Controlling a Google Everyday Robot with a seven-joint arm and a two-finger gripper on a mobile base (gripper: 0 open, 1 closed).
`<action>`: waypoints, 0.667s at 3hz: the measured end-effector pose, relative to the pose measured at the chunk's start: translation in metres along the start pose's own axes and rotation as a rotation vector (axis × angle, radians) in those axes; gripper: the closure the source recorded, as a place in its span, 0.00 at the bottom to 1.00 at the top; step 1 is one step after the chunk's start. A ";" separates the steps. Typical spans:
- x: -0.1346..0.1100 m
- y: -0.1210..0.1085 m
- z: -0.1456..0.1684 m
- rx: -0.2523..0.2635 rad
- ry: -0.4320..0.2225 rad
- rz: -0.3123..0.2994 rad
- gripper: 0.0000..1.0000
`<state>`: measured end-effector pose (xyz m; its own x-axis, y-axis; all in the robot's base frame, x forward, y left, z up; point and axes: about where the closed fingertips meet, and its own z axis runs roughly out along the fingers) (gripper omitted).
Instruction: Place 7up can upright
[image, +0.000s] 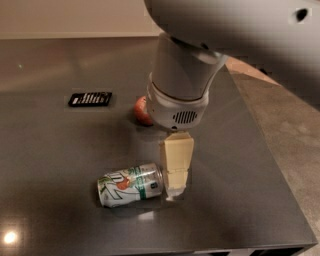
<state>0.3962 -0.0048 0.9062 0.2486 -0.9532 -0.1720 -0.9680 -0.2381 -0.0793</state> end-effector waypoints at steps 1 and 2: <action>-0.021 0.009 0.013 -0.002 0.032 -0.033 0.00; -0.041 0.016 0.033 -0.011 0.075 -0.069 0.00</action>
Offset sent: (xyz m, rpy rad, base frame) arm -0.0325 0.0547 -0.0501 -0.1256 0.0019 0.0895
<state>0.3713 0.0363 0.8793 0.3118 -0.9457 -0.0922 -0.9491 -0.3054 -0.0774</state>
